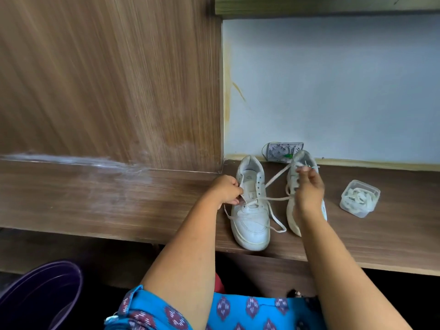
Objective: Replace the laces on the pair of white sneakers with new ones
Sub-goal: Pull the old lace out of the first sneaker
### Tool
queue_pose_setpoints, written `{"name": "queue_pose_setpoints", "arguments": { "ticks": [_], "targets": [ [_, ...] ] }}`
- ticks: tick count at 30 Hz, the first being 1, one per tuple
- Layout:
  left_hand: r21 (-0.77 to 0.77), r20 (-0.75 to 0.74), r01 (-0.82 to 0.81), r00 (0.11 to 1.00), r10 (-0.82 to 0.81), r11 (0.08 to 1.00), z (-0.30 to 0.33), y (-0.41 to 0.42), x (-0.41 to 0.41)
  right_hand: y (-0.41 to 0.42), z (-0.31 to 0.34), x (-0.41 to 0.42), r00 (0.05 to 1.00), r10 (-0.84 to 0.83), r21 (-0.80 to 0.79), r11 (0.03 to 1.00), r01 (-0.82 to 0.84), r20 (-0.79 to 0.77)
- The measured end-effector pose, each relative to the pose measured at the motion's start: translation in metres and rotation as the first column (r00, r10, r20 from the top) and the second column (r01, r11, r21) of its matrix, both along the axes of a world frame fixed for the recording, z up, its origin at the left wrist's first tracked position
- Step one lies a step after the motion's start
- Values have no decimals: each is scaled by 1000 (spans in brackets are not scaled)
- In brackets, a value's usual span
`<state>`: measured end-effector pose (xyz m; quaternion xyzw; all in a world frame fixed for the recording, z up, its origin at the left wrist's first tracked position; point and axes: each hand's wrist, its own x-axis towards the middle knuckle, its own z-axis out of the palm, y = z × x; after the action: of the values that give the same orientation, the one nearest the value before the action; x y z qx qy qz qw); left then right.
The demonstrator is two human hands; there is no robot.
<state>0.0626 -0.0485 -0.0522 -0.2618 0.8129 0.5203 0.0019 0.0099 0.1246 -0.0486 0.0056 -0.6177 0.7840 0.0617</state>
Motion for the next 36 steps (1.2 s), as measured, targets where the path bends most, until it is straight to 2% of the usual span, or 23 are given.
{"name": "queue_pose_setpoints", "arguments": {
  "ticks": [1, 2, 4, 5, 6, 8, 10, 11, 13, 14, 15, 16, 17, 18, 19, 20, 21, 23, 25, 28, 31, 33, 36],
  "targets": [
    [-104, 6, 22, 1000, -21, 994, 3, 1, 3, 5, 5, -3, 1000, -19, -110, 994, 21, 18],
    [-257, -4, 62, 998, -66, 964, 7, 3, 5, 8, 9, -2, 1000, -15, -132, 991, 15, 2],
    [-408, -58, 190, 971, -233, 893, 16, 14, 8, 5, 9, 6, 992, 118, -54, 991, -120, -39],
    [-379, -102, 261, 942, -320, 888, 23, 24, 10, -1, 9, 11, 971, 233, -16, 972, -234, -53],
    [-269, -160, 317, 916, -367, 909, 29, 36, 11, -8, 7, 16, 937, 341, 34, 940, -340, -79],
    [87, -296, 365, 898, -326, 927, 33, 51, 10, -16, 2, 17, 885, 440, 190, 892, -410, -153],
    [408, -345, 291, 927, -149, 866, 36, 44, 10, -20, 2, 15, 872, 454, 218, 883, -415, -181],
    [558, -345, 232, 938, -32, 797, 37, 34, 11, -19, -1, 13, 877, 450, 195, 888, -417, -172],
    [837, -343, 135, 885, 316, 530, 43, 3, 14, -14, -8, 9, 897, 395, 297, 896, -329, -198],
    [917, -317, 114, 791, 523, 382, 47, -14, 16, -11, -12, 8, 887, 400, 451, 852, -267, -230],
    [955, -258, 63, 653, 712, 289, 46, -33, 18, -8, -17, 5, 860, 442, 604, 767, -216, -254],
    [964, -192, -67, 499, 845, 258, 43, -48, 20, -6, -24, 3, 828, 499, 721, 669, -181, -255],
    [925, -157, -268, 374, 914, 269, 37, -62, 20, -6, -30, 1, 800, 552, 806, 571, -157, -235],
    [804, -143, -514, 318, 937, 298, 31, -72, 21, -5, -34, -1, 777, 595, 870, 475, -135, -205],
    [622, -136, -694, 359, 923, 362, 25, -77, 21, -6, -35, 0, 766, 622, 911, 392, -126, -161],
    [425, -97, -778, 470, 877, 464, 22, -74, 22, -6, -36, -1, 766, 631, 933, 337, -129, -122],
    [229, -32, -770, 606, 795, 596, 18, -69, 22, -6, -35, 0, 771, 631, 933, 325, -154, -92],
    [-193, 113, -554, 807, 579, 810, 13, -49, 23, -7, -31, 2, 791, 606, 908, 373, -193, -81],
    [-485, 126, -310, 901, 416, 818, 19, -25, 23, -8, -28, 3, 803, 587, 876, 436, -207, -102],
    [-563, -99, -108, 993, 63, 819, 24, 4, 10, -6, -28, 1, 827, 547, 845, 497, -197, -128],
    [-620, 4, 191, 971, -240, 761, 25, 32, 8, -2, -29, 1, 851, 516, 810, 540, -228, -104],
    [-600, 49, 273, 951, -306, 752, 16, 38, 3, 1, -29, 1, 857, 510, 786, 559, -263, -76],
    [-495, 47, 271, 957, -286, 826, 6, 34, -1, 4, -29, 1, 866, 499, 757, 575, -310, -25]
  ]
}}
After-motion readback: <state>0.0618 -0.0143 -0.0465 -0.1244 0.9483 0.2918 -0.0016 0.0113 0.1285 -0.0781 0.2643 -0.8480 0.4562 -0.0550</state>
